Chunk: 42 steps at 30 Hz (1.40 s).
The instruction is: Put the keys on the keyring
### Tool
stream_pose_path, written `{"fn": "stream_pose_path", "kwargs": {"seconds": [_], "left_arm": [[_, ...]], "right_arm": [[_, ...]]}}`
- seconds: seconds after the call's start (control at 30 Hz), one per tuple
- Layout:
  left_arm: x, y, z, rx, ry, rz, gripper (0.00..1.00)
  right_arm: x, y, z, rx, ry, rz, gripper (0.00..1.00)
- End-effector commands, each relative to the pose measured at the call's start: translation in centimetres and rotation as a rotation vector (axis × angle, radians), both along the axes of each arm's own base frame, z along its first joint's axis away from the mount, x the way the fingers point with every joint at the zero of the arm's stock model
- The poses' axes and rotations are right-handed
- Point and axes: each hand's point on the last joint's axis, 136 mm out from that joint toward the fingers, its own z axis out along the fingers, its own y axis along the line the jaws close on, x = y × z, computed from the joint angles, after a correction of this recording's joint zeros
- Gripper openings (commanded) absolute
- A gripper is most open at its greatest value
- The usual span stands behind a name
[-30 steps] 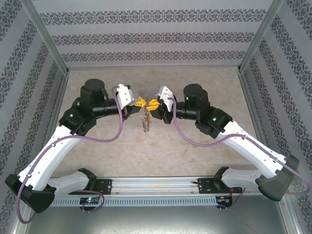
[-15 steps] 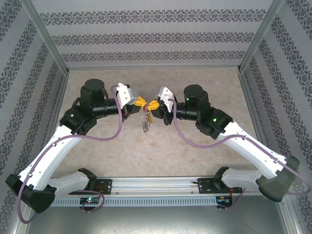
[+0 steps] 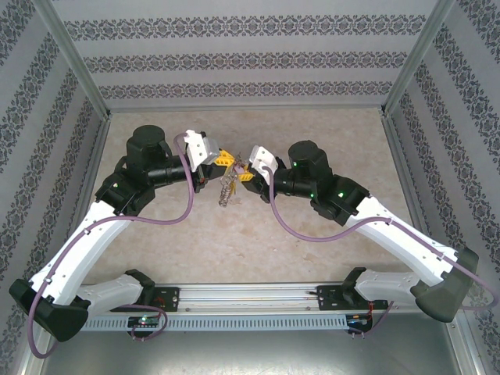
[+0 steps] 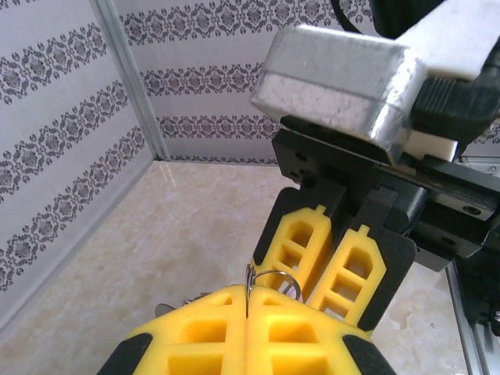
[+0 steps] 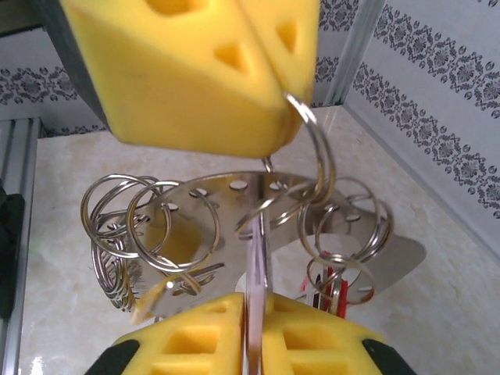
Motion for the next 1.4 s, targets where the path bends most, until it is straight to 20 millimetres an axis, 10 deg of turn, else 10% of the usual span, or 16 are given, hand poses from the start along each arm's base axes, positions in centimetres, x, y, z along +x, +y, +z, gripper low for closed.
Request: {"fn": "stream_pose_path", "kwargs": {"seconds": [0.0,0.9,1.37], "left_arm": [[-0.1,0.3,2.7,-0.061,-0.081,-0.004,0.00],[-0.5,0.4,2.8,-0.066,-0.079,-0.016,0.00],[-0.4,0.7,2.8,-0.068,-0.082,-0.008,0.00]], "right_arm": [[0.1,-0.2,-0.6,-0.031,-0.017,-0.018,0.09],[0.3,0.6,4.1,0.087,-0.151,0.005,0.23],[-0.1,0.6,4.3,0.074,-0.164,0.033,0.00]]}}
